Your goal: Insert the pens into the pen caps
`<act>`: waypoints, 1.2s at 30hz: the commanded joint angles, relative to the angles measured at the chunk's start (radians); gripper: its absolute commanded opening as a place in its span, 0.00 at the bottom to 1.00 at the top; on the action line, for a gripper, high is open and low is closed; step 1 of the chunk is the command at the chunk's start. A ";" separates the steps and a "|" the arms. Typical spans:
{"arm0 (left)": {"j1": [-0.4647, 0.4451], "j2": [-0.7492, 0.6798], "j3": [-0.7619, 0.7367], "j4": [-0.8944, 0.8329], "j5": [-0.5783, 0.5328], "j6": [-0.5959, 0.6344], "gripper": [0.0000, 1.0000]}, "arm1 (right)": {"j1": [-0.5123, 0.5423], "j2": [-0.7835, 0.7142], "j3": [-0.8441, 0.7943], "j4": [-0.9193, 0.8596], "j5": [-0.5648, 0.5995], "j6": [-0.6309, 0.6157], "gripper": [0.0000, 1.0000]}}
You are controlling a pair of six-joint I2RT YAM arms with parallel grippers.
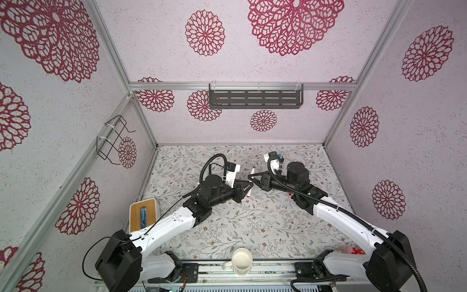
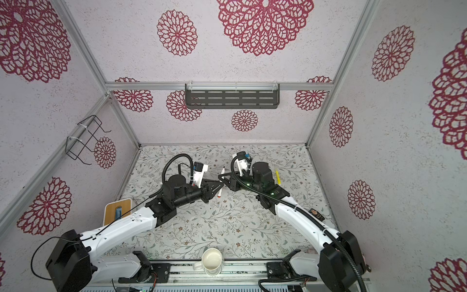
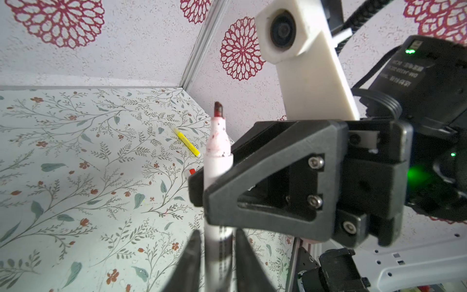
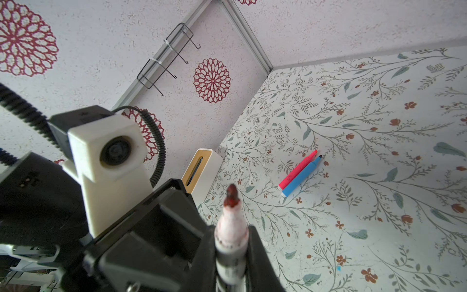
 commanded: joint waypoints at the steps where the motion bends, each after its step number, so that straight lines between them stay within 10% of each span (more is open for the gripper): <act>1: -0.006 -0.016 -0.004 0.008 0.057 0.015 0.54 | 0.005 -0.057 0.023 -0.014 0.013 -0.041 0.09; 30: -0.007 0.039 0.051 -0.030 0.221 -0.023 0.52 | 0.005 -0.050 0.019 0.039 -0.021 -0.008 0.08; 36: -0.007 0.044 0.055 -0.026 0.211 -0.028 0.36 | 0.006 -0.059 0.000 0.050 -0.020 -0.003 0.08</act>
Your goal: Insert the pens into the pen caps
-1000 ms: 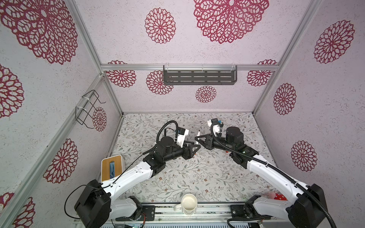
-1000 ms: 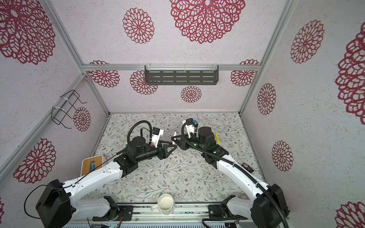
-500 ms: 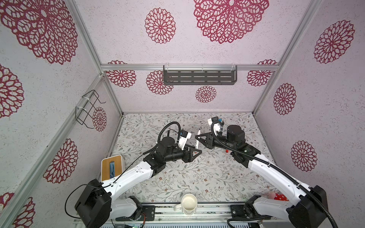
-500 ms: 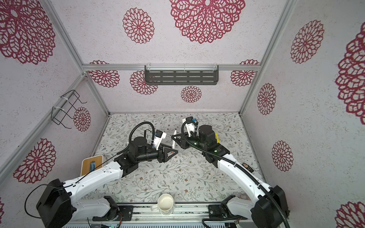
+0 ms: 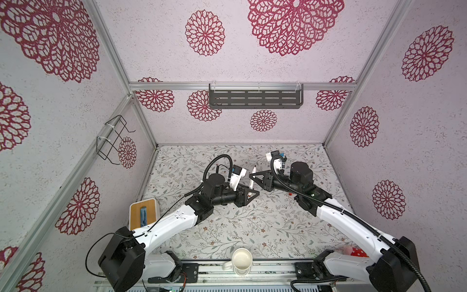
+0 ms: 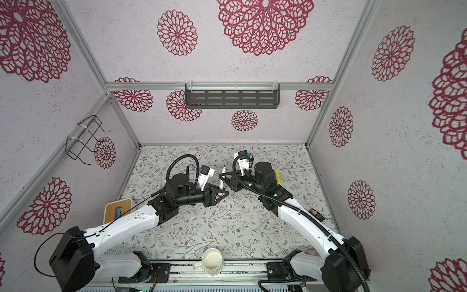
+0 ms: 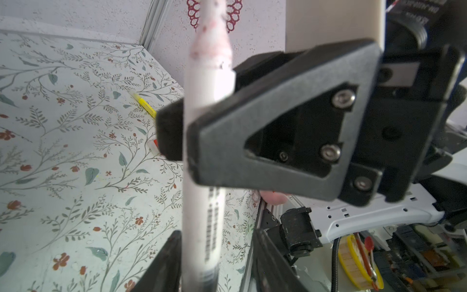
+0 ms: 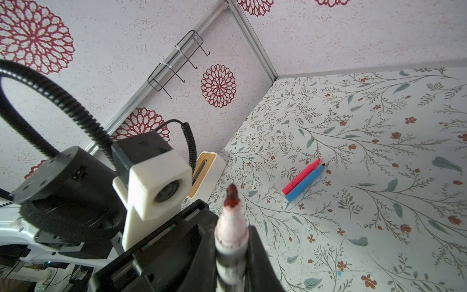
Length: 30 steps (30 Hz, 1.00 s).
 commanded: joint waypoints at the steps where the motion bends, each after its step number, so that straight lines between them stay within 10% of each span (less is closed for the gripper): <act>1: -0.006 0.010 0.029 0.031 0.000 -0.002 0.31 | 0.006 -0.021 -0.002 0.058 -0.017 0.011 0.08; 9: -0.006 0.013 0.032 0.033 -0.017 -0.004 0.00 | 0.005 -0.026 -0.004 0.059 -0.021 0.010 0.09; 17: -0.002 0.036 0.045 0.001 -0.087 -0.082 0.00 | 0.005 -0.033 -0.012 0.049 -0.016 0.005 0.13; 30: 0.004 -0.023 -0.012 -0.024 -0.208 -0.077 0.00 | -0.012 -0.141 0.018 -0.204 0.240 -0.092 0.73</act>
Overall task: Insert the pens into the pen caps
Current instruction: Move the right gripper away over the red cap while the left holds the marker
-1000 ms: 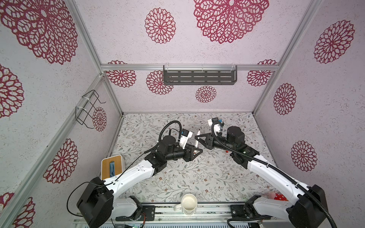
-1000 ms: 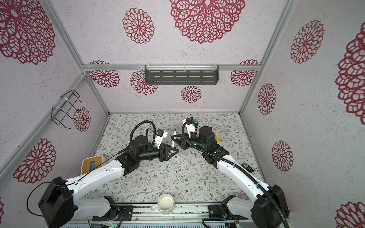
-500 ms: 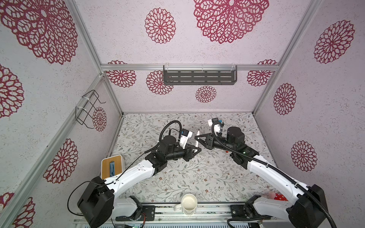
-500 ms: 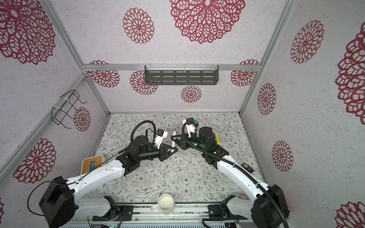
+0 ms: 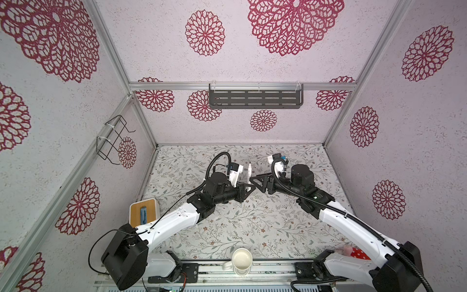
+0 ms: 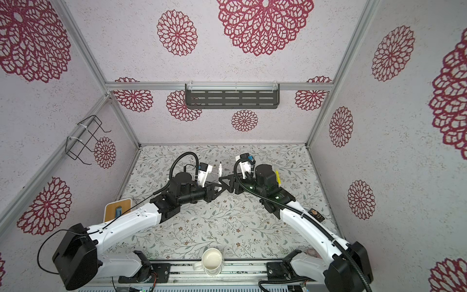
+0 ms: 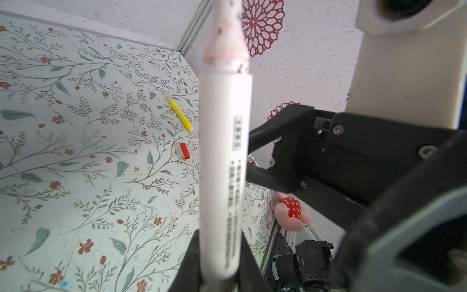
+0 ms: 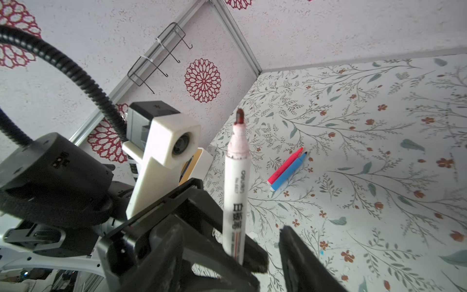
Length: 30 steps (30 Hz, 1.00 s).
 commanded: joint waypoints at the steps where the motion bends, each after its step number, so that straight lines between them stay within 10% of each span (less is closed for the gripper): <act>1: 0.002 -0.047 -0.032 0.011 -0.039 0.016 0.00 | -0.017 -0.083 0.031 -0.097 0.170 -0.052 0.79; 6: 0.002 -0.073 -0.070 0.037 -0.053 0.017 0.00 | -0.098 -0.130 0.030 -0.201 0.301 -0.036 0.88; 17: 0.024 -0.138 -0.135 0.059 -0.059 0.012 0.00 | -0.412 -0.111 -0.084 -0.184 0.160 0.179 0.99; 30: 0.023 -0.175 -0.156 -0.033 -0.085 0.016 0.00 | -0.451 0.212 0.181 -0.614 0.445 -0.066 0.79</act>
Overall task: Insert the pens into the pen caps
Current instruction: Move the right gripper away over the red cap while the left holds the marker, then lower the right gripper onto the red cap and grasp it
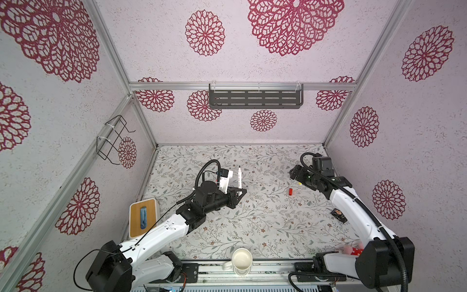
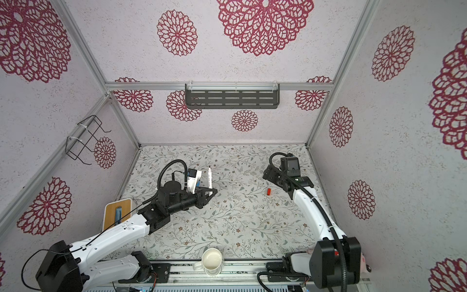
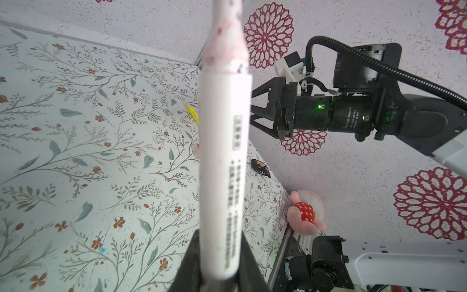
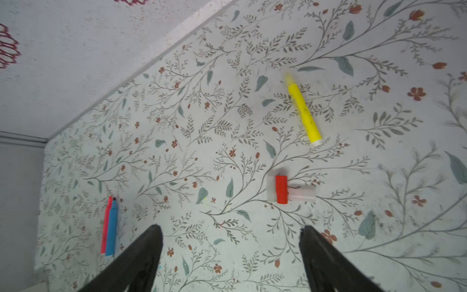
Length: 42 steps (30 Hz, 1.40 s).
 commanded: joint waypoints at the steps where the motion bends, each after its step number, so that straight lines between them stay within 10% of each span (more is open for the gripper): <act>1: 0.008 -0.008 -0.014 -0.020 -0.011 0.004 0.00 | -0.011 0.058 0.039 -0.090 0.045 -0.086 0.75; 17: 0.008 -0.027 -0.034 -0.041 -0.037 0.009 0.00 | -0.014 0.308 0.113 -0.122 0.042 -0.198 0.37; 42: 0.007 -0.041 -0.037 -0.060 -0.064 0.020 0.00 | -0.012 0.537 0.209 -0.143 0.072 -0.253 0.31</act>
